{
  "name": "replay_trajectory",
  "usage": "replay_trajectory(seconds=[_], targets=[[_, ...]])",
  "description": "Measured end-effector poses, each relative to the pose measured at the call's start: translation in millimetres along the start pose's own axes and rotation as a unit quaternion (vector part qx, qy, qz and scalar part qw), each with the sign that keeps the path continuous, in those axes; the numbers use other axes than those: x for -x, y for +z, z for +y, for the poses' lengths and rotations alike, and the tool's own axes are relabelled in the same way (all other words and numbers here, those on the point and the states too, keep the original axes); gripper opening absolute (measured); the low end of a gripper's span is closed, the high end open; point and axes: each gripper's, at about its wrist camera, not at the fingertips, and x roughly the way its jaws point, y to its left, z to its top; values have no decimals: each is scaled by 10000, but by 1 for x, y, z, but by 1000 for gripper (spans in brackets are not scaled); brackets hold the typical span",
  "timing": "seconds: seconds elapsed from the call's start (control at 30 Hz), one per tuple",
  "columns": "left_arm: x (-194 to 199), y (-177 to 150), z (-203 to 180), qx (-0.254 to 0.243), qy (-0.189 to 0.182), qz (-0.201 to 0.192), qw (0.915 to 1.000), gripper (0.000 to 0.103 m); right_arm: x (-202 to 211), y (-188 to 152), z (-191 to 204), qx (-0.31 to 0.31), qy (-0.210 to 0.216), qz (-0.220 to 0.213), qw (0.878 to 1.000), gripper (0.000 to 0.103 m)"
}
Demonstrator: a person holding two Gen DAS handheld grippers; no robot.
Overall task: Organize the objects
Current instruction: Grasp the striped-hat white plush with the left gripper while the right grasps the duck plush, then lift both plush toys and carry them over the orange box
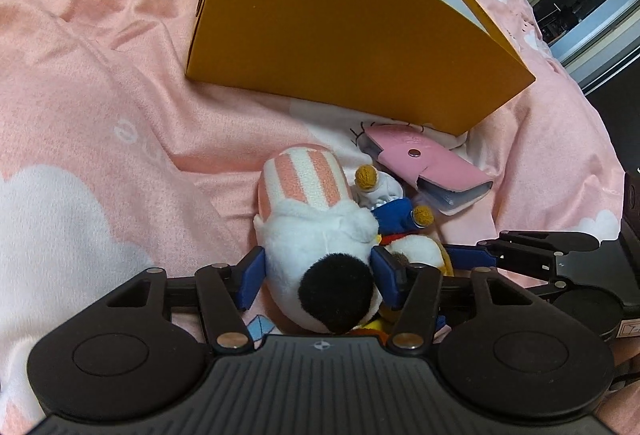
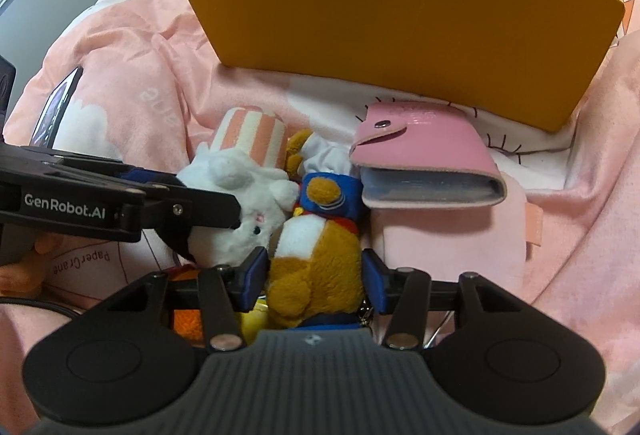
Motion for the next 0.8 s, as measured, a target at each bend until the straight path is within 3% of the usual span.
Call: replay_trajectory(seconds=[0.47,0.8], targets=[[14,-7,-12,-284,183,-180,9993,57,9,-3,1,-37,90,-162,9998,45],[42,-7,-22,-495,311,-431,9974,56,35,-4,-4,-288,413,-458,9977,43]])
